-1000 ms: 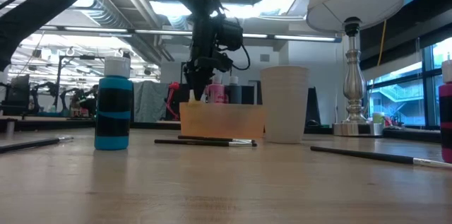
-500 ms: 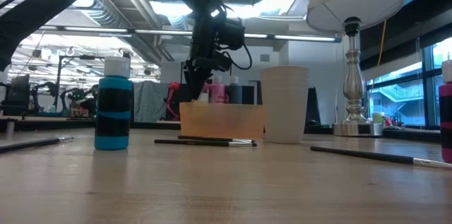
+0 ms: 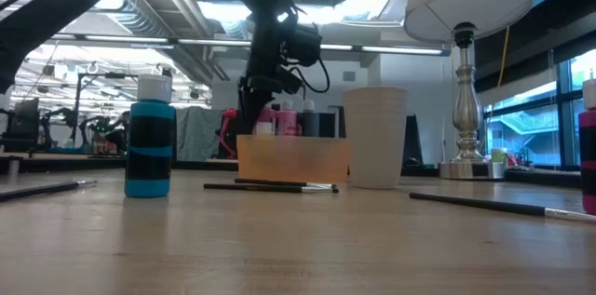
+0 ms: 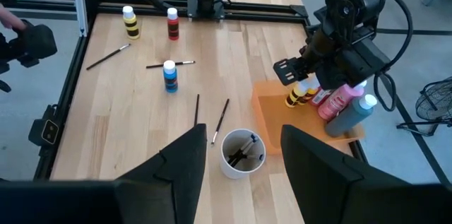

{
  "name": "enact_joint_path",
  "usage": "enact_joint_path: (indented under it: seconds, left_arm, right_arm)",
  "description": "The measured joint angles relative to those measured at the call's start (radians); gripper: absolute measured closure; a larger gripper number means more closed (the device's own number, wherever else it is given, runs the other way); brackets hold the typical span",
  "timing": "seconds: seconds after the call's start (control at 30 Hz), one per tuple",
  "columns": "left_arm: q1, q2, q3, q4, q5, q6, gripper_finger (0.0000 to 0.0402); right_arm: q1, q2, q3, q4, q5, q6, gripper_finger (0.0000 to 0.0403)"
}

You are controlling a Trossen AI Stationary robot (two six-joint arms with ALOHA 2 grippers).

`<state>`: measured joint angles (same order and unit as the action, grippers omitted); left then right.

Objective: Pick & Place Paint Supplies
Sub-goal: Put the light yellow paint bottle into the orange bin, then put the black paint brush into the light brown cup

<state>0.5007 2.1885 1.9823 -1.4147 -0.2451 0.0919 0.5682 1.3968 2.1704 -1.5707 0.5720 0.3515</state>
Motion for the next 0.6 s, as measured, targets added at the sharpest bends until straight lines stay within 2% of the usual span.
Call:
enact_joint_path:
  seconds: [0.2, 0.4, 0.53, 0.6]
  left_arm:
    - [-0.007, -0.042, 0.000, -0.031, -0.027, 0.000, 0.0236]
    - [-0.015, -0.171, 0.001, -0.076, -0.076, -0.044, 0.0237]
    - [-0.023, -0.291, 0.001, -0.072, -0.062, -0.098, 0.0237]
    - [-0.024, -0.347, 0.001, -0.072, -0.007, -0.164, 0.0236]
  right_arm:
    - [0.000, 0.000, 0.000, 0.000, 0.000, 0.000, 0.0216]
    - [0.000, 0.000, 0.000, 0.000, 0.000, -0.006, 0.0216]
    - [0.000, 0.000, 0.000, 0.000, 0.000, -0.031, 0.0216]
    - [-0.001, 0.000, 0.000, 0.000, 0.000, -0.048, 0.0216]
